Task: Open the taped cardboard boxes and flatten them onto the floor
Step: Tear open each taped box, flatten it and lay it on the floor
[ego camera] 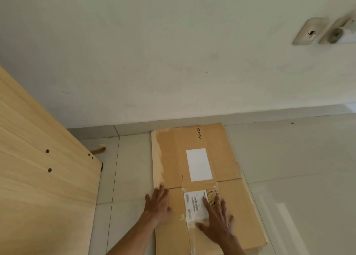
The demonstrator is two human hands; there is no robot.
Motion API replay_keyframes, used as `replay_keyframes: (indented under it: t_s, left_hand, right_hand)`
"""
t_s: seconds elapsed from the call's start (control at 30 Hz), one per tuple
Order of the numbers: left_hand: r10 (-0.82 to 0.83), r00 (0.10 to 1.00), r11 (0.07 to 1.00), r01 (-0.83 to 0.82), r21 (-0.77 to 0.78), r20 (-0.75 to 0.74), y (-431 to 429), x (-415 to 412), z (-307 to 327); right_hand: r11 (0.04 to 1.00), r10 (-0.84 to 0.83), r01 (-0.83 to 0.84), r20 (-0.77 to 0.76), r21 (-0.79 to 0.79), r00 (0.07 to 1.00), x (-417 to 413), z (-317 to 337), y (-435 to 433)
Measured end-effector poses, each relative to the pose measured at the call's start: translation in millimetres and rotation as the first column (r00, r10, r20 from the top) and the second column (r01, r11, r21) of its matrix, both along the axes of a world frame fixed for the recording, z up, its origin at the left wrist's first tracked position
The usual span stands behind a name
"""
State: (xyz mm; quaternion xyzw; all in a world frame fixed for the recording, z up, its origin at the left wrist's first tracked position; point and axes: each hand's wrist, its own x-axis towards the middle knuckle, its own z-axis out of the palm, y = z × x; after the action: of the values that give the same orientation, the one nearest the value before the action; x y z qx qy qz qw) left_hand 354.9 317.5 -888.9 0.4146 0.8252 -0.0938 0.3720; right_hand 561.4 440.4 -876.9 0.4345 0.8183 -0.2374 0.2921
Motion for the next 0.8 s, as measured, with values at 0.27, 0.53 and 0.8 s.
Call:
replay_keyframes:
  t_s: [0.27, 0.53, 0.8]
  left_hand:
    - [-0.04, 0.998, 0.999, 0.039, -0.03, -0.056, 1.5, 37.4, 98.0]
    - [0.034, 0.995, 0.994, -0.024, 0.105, -0.093, -28.1, 64.5, 307.6]
    - [0.071, 0.996, 0.971, -0.059, 0.232, -0.045, -102.4, 42.5, 561.6]
  right_hand:
    - [0.999, 0.029, -0.025, -0.085, 0.045, 0.996, -11.8, 110.7, -14.2]
    - [1.0, 0.018, -0.02, -0.067, -0.02, 0.998, -10.8, 321.0, -47.1]
    - [0.999, 0.028, -0.03, -0.126, -0.016, 0.992, -31.6, 582.1, -73.8]
